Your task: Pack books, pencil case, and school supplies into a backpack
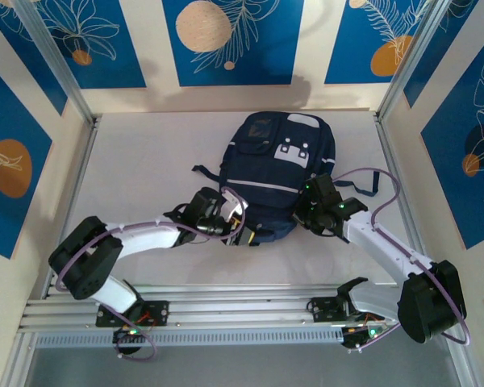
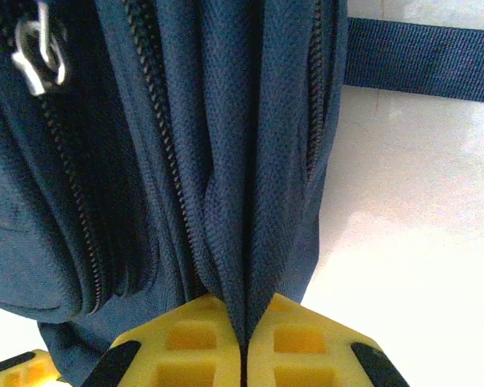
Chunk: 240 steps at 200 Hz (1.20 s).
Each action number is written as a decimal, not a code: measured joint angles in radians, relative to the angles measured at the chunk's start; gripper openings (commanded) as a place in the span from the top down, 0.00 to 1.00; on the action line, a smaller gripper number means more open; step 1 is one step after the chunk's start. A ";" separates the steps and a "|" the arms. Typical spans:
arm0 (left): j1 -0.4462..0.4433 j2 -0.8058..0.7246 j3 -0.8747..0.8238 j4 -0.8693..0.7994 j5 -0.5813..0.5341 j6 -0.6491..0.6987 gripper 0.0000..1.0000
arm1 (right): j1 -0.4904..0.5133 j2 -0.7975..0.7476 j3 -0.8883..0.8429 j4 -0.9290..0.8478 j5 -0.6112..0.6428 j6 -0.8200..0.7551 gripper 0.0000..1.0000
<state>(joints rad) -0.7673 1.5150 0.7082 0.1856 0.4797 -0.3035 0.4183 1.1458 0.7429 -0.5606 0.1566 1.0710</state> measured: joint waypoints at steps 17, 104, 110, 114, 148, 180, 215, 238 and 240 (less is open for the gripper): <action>0.000 -0.005 0.013 -0.013 -0.012 0.001 0.43 | -0.001 0.000 0.000 0.003 -0.003 0.000 0.94; -0.019 0.076 0.062 0.006 -0.063 -0.004 0.45 | -0.002 0.001 -0.003 0.011 -0.018 0.001 0.94; -0.020 0.087 0.066 0.010 -0.065 -0.005 0.45 | -0.002 0.001 -0.004 0.014 -0.018 0.001 0.94; -0.021 0.095 0.070 0.011 -0.066 -0.004 0.46 | -0.002 0.001 -0.005 0.014 -0.019 0.001 0.94; -0.032 0.130 0.075 0.046 -0.084 -0.011 0.48 | -0.002 0.001 -0.006 0.016 -0.021 0.002 0.94; -0.055 0.143 0.075 0.069 -0.101 -0.019 0.45 | -0.002 0.003 -0.006 0.020 -0.026 0.008 0.94; -0.103 0.143 0.076 0.066 -0.182 -0.014 0.36 | 0.002 0.003 -0.006 0.023 -0.030 0.017 0.94; -0.124 0.150 0.100 0.030 -0.267 -0.011 0.48 | 0.013 0.003 -0.006 0.030 -0.029 0.029 0.94; -0.125 0.152 0.103 0.026 -0.278 -0.014 0.50 | 0.014 0.003 -0.006 0.031 -0.029 0.030 0.94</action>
<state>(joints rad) -0.8921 1.6669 0.8116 0.2111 0.2012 -0.3176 0.4328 1.1492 0.7372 -0.5301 0.1276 1.1011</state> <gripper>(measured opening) 0.563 0.062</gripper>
